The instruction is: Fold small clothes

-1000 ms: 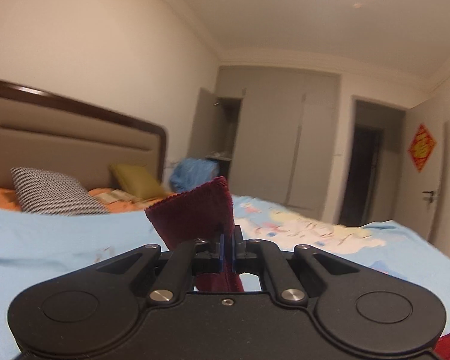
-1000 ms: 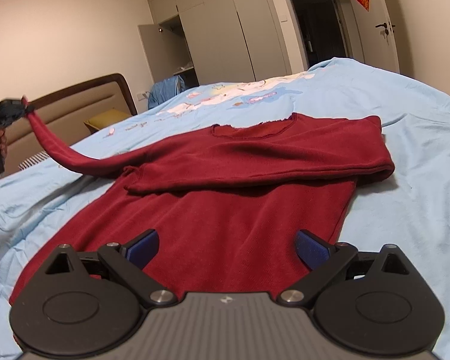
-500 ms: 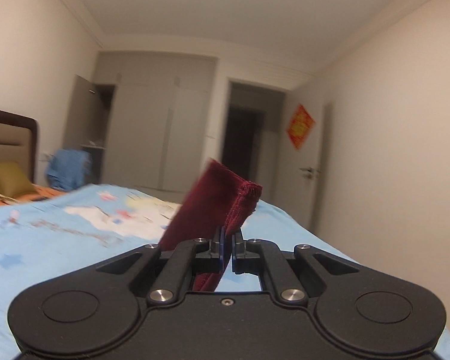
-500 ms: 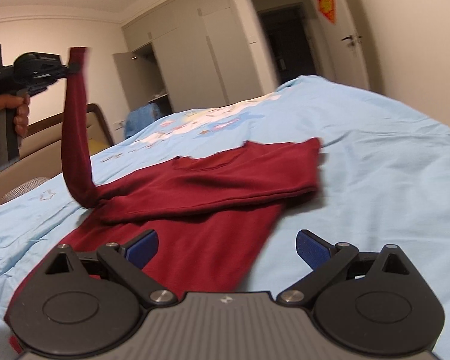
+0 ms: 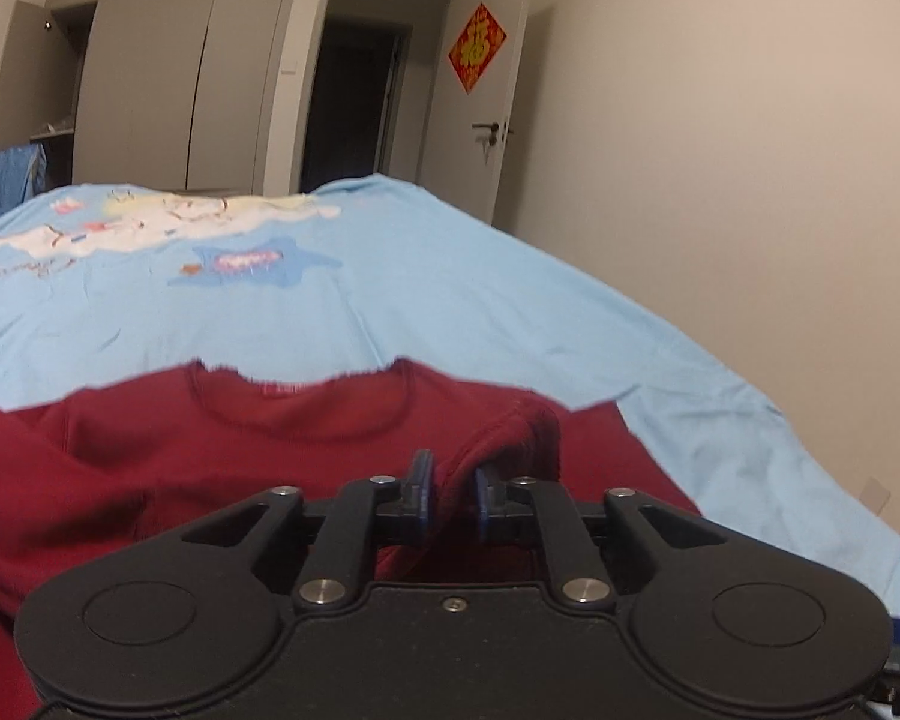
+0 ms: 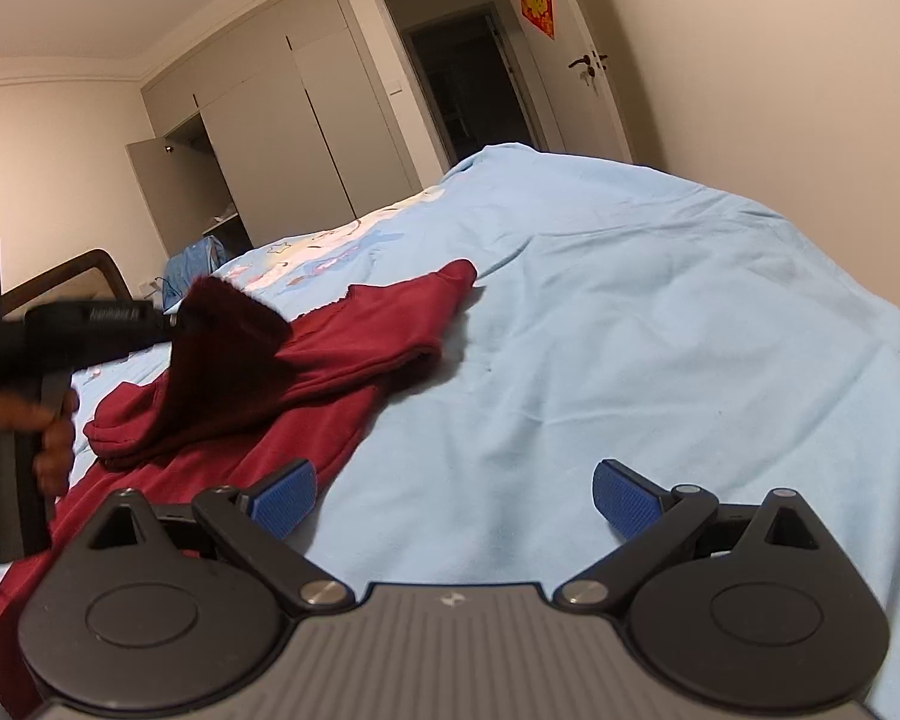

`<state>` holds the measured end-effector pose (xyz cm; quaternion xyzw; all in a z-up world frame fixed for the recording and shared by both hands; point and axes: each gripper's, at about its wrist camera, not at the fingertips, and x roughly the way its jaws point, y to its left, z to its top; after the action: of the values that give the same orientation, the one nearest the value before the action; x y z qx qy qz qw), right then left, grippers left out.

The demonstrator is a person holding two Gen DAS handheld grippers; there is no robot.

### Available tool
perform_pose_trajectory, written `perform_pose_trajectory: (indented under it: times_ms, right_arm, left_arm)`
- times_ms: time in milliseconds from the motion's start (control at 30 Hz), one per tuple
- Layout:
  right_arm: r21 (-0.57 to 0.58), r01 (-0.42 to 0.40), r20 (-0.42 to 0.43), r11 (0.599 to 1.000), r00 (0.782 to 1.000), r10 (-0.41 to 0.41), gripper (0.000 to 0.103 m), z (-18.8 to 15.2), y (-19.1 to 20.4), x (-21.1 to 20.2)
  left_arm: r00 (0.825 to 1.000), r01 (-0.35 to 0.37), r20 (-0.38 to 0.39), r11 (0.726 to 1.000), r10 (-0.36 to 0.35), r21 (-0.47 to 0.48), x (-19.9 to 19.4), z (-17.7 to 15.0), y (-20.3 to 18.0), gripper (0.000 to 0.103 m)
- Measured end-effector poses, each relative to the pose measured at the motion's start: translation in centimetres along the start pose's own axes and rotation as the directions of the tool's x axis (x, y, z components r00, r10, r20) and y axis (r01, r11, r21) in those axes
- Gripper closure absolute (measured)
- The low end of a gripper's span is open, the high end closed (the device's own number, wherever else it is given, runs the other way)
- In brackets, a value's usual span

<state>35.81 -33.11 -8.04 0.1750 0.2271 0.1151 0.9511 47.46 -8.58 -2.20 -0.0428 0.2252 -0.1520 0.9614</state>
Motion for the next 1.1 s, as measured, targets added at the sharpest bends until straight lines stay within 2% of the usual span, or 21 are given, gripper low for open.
perform_pose_trajectory:
  times_ms: [33,100,133,167,200,300,400,500,633,767,833,900,933,967,1033,1100]
  right_arm:
    - [-0.002,0.0,-0.001,1.0,1.0,0.0,0.002,0.0,0.0,0.1]
    - [-0.008,-0.003,-0.004,1.0,1.0,0.003,0.002,-0.1,0.3,0.1]
    - [-0.011,-0.009,-0.005,1.0,1.0,0.009,0.002,-0.1,0.5,0.3]
    - [-0.015,-0.014,-0.006,1.0,1.0,0.014,0.002,-0.1,0.8,0.4]
    - [-0.019,-0.02,-0.007,1.0,1.0,0.02,0.002,-0.1,1.1,0.6]
    - [-0.036,-0.049,-0.013,0.998,0.999,0.048,0.002,0.1,2.3,1.2]
    - [-0.06,-0.094,-0.025,0.994,0.995,0.093,0.002,0.7,3.8,2.1]
    - [-0.092,-0.15,-0.041,0.984,0.988,0.147,0.002,2.0,5.4,3.6]
    - [-0.157,-0.198,-0.047,0.968,0.98,0.193,0.004,4.3,7.8,7.0]
    - [-0.155,-0.215,-0.109,0.964,0.974,0.2,0.019,6.5,9.8,11.6]
    - [-0.136,-0.206,-0.145,0.969,0.972,0.186,0.023,7.2,10.5,13.8]
    - [-0.107,-0.19,-0.184,0.976,0.968,0.168,0.035,7.4,10.9,15.9]
    - [-0.102,-0.184,-0.202,0.978,0.966,0.161,0.052,7.4,11.0,16.7]
    - [-0.113,-0.173,-0.215,0.978,0.966,0.146,0.075,7.4,11.3,17.3]
    - [-0.165,-0.148,-0.2,0.975,0.973,0.114,0.099,7.4,11.7,17.7]
    - [-0.174,-0.126,-0.144,0.977,0.984,0.101,0.099,7.8,11.5,17.1]
  left_arm:
    - [1.0,0.007,-0.008,1.0,-0.007,-0.003,0.0,0.1,0.4,0.073]
    - [1.0,0.021,-0.011,1.0,-0.021,-0.007,-0.8,0.4,1.2,0.056]
    - [1.0,0.028,-0.013,1.0,-0.028,-0.008,-1.3,0.5,1.6,0.05]
    - [0.999,0.033,-0.012,0.999,-0.033,-0.008,-2.3,0.4,1.7,0.041]
    - [0.999,0.034,-0.009,0.999,-0.035,-0.006,-3.7,0.6,1.5,0.035]
    - [0.999,0.042,-0.009,0.999,-0.042,0.013,-6.1,0.3,2.1,0.027]
    - [1.0,0.011,-0.015,1.0,-0.011,0.028,-8.2,-0.1,3.2,0.022]
    - [0.997,-0.072,-0.033,0.997,0.073,0.012,-9.8,-0.8,5.3,0.018]
    - [0.973,-0.225,-0.068,0.974,0.222,-0.036,-11.3,-1.7,9.1,0.016]
    - [0.939,-0.339,-0.091,0.935,0.331,-0.107,-12.6,-2.3,13.2,0.01]
    - [0.924,-0.38,-0.102,0.916,0.369,-0.127,-13.0,-2.5,15.0,0.01]
    - [0.914,-0.403,-0.113,0.903,0.39,-0.145,-13.2,-2.7,16.6,0.01]
    - [0.91,-0.412,-0.117,0.899,0.398,-0.149,-13.2,-2.8,17.3,0.01]
    - [0.907,-0.419,-0.121,0.896,0.404,-0.148,-13.2,-2.9,17.9,0.01]
    - [0.903,-0.426,-0.122,0.894,0.412,-0.136,-13.2,-3.0,18.7,0.01]
    - [0.902,-0.429,-0.112,0.897,0.418,-0.105,-13.1,-3.0,19.2,0.01]
